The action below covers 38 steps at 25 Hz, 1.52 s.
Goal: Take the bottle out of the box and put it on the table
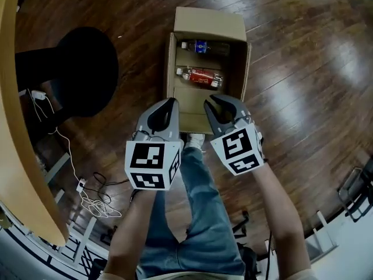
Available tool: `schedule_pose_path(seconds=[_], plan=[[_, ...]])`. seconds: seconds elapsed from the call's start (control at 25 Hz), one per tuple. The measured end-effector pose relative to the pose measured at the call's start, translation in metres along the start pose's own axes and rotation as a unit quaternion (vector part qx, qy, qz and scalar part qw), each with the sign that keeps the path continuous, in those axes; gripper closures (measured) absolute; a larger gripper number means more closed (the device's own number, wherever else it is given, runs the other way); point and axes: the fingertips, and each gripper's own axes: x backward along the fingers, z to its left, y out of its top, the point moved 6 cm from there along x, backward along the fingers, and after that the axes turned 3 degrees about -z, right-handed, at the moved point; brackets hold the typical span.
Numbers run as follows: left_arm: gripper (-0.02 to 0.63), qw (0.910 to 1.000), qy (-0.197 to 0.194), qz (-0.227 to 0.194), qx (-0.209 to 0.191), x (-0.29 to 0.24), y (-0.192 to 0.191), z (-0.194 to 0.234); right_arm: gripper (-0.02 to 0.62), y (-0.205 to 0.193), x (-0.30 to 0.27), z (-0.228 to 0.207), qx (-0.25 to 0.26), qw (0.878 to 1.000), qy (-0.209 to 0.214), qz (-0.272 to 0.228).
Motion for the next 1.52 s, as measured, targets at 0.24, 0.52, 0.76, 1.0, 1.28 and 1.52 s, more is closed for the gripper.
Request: schedule_pose_path(seconds=[0.24, 0.52, 0.76, 1.0, 1.28, 1.52], plan=[[0.609, 0.9998, -0.009, 0.015, 0.002, -0.032, -0.042, 0.006, 0.518, -0.034, -0.044, -0.004, 0.006, 1.0, 0.013, 0.01], [0.609, 0.9991, -0.025, 0.031, 0.011, -0.059, -0.079, 0.009, 0.48, -0.073, -0.089, -0.009, 0.004, 0.999, 0.021, 0.033], [0.609, 0.999, -0.033, 0.03, 0.005, -0.086, -0.103, 0.017, 0.431, -0.098, -0.133, -0.012, 0.037, 0.997, 0.04, 0.058], [0.609, 0.9987, -0.04, 0.015, 0.026, -0.094, -0.118, 0.023, 0.343, -0.127, -0.185, -0.012, 0.094, 0.989, 0.051, 0.101], [0.609, 0.9967, -0.081, 0.011, 0.002, -0.098, -0.117, 0.01, 0.302, -0.171, -0.241, -0.024, 0.194, 0.962, 0.047, 0.185], [0.609, 0.9964, -0.081, 0.001, 0.026, -0.104, -0.122, 0.018, 0.296, -0.184, -0.283, -0.039, 0.204, 0.95, 0.046, 0.234]])
